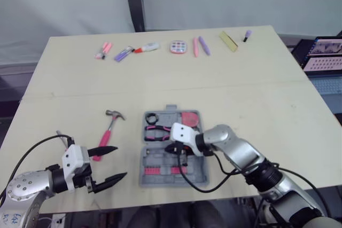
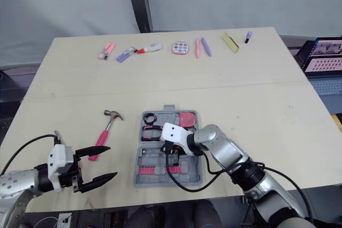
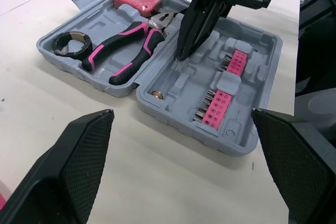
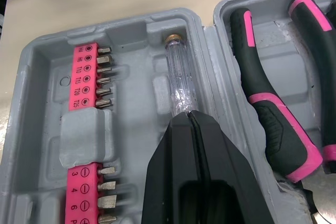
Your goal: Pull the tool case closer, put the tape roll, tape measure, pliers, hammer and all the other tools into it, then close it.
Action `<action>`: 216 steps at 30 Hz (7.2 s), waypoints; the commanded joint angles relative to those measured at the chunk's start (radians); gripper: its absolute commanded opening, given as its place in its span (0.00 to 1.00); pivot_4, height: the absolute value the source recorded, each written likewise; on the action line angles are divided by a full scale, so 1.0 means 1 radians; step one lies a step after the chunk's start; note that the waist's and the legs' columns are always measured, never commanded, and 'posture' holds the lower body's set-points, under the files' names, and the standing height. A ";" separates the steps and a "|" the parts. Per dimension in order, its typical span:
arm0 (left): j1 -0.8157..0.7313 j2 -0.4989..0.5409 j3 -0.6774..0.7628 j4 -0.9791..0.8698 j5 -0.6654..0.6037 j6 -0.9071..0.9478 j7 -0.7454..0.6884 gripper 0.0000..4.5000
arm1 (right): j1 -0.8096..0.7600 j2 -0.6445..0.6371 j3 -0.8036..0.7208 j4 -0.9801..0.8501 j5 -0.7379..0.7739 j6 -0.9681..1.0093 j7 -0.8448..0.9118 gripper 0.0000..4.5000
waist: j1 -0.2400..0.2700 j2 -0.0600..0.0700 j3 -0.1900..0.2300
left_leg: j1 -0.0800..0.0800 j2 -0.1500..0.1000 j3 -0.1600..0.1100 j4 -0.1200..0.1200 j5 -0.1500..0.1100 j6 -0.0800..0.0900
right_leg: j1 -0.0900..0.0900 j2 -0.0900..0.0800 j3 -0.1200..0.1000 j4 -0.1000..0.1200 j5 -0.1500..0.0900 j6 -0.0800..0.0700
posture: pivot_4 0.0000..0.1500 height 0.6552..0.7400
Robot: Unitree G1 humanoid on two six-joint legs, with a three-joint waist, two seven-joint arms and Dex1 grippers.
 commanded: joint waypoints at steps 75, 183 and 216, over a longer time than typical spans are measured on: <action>-0.012 0.001 0.028 -0.023 -0.024 0.043 0.004 1.00 | 0.367 -0.303 -0.525 -0.518 0.365 0.228 0.075 0.13 | 0.025 -0.005 -0.011 | 0.000 0.000 -0.001 -0.001 0.000 0.000 | 0.007 0.001 0.001 -0.013 0.000 0.000 | 1.00 1.00; -0.765 -0.278 -0.282 0.427 0.322 0.645 0.785 1.00 | 0.854 -0.312 -0.808 -0.368 0.386 -0.462 0.085 1.00 | 0.074 -0.009 -0.008 | 0.001 0.000 0.000 0.011 -0.001 0.001 | 0.013 0.003 0.000 -0.008 0.000 0.000 | 1.00 1.00; -0.732 -0.188 -0.251 0.299 0.318 0.676 0.641 0.02 | 0.858 -0.312 -0.828 -0.356 0.395 -0.469 0.095 1.00 | 0.070 -0.010 -0.008 | 0.001 -0.001 0.000 0.011 -0.001 0.001 | 0.013 0.003 0.000 -0.006 0.000 0.000 | 1.00 1.00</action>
